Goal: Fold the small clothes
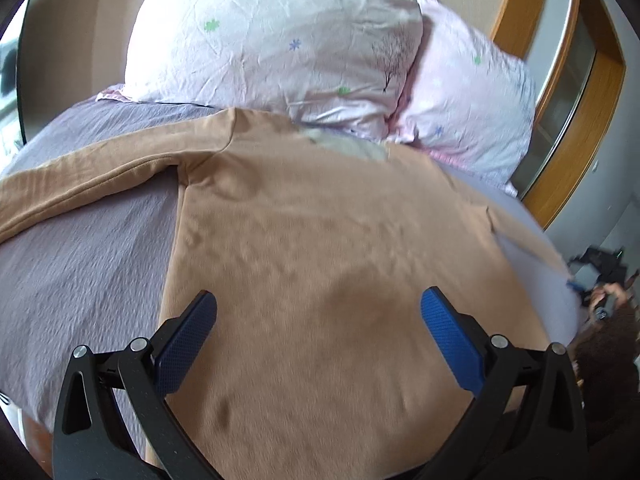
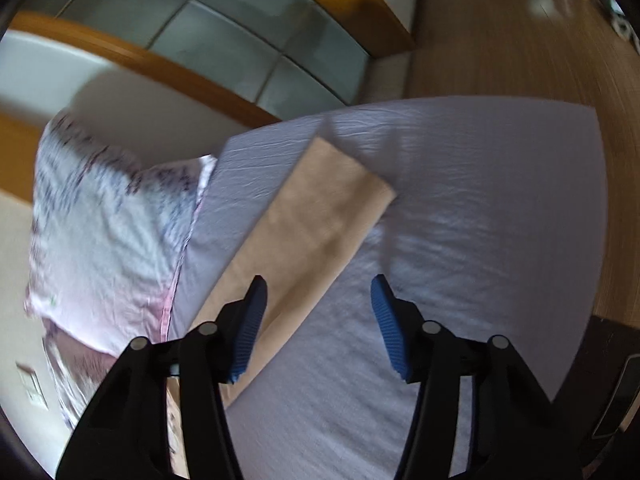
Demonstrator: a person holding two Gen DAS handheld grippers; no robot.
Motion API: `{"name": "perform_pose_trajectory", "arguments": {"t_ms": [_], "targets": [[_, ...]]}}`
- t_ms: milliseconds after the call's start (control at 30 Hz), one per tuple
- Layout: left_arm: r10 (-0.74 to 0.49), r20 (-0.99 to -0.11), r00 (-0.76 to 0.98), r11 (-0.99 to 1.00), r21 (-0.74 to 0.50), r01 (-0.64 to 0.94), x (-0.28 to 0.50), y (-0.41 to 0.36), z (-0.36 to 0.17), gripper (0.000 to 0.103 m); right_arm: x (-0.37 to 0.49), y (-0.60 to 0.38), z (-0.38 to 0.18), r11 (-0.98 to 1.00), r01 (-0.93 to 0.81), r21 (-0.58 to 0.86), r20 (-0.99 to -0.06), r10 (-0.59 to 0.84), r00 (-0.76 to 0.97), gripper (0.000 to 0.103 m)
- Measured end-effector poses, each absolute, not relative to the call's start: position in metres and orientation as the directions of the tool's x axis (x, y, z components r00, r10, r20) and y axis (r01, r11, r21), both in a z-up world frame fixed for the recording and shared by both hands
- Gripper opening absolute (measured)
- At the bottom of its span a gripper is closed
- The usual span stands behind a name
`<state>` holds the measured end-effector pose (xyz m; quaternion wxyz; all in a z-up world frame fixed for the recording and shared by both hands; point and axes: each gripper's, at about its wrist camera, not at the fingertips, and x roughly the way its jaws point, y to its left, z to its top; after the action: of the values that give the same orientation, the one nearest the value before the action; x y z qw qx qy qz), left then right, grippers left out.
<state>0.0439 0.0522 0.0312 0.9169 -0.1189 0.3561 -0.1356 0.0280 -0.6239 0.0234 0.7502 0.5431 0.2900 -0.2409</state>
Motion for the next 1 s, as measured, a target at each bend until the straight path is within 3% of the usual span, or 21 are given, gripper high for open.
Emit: {"name": "perform_pose_trajectory", "arguments": {"t_ms": [133, 233, 367, 500, 600, 733, 833, 933, 967, 1000], "targets": [[-0.343, -0.587, 0.733, 0.919, -0.37, 0.133, 0.052, 0.071, 0.033, 0.102, 0.037, -0.64, 0.016, 0.271, 0.674, 0.687, -0.685, -0.069, 0.725, 0.04], [-0.341, -0.563, 0.753, 0.905, -0.412, 0.103, 0.057, 0.092, 0.036, 0.102, 0.048, -0.65, 0.009, 0.258, 0.705, 0.661, -0.716, -0.067, 0.695, 0.004], [-0.322, -0.508, 0.799, 0.877, -0.478, 0.049, 0.053, 0.131, 0.038, 0.102, 0.068, -0.612, 0.067, 0.469, 0.607, 0.641, -0.641, -0.108, 0.76, 0.004], [-0.251, -0.504, 0.827, 0.868, -0.494, -0.038, 0.054, 0.167, 0.039, 0.102, 0.113, -0.486, 0.157, 0.748, 0.264, 0.609, -0.476, 0.078, 0.876, 0.004], [-0.242, -0.479, 0.844, 0.819, -0.567, -0.086, 0.05, 0.197, 0.036, 0.102, 0.146, -0.366, 0.186, 0.842, -0.016, 0.54, -0.435, 0.295, 0.851, 0.004], [-0.185, -0.489, 0.852, 0.776, -0.604, -0.179, 0.038, 0.229, 0.034, 0.102, 0.185, -0.217, 0.16, 0.818, -0.264, 0.511, -0.512, 0.536, 0.671, 0.004], [-0.143, -0.493, 0.858, 0.731, -0.637, -0.244, 0.026, 0.255, 0.031, 0.102, 0.2, -0.13, 0.114, 0.792, -0.338, 0.509, -0.616, 0.609, 0.5, 0.006], [-0.086, -0.505, 0.859, 0.706, -0.639, -0.305, 0.016, 0.28, 0.031, 0.102, 0.198, -0.065, 0.074, 0.752, -0.387, 0.534, -0.715, 0.646, 0.269, 0.021], [-0.071, -0.508, 0.858, 0.698, -0.64, -0.322, 0.014, 0.288, 0.03, 0.102, 0.191, -0.061, 0.071, 0.736, -0.385, 0.557, -0.712, 0.662, 0.235, 0.038], [-0.053, -0.512, 0.857, 0.681, -0.647, -0.344, 0.01, 0.298, 0.029, 0.102, 0.183, -0.063, 0.074, 0.721, -0.386, 0.575, -0.697, 0.679, 0.231, 0.049]]}}
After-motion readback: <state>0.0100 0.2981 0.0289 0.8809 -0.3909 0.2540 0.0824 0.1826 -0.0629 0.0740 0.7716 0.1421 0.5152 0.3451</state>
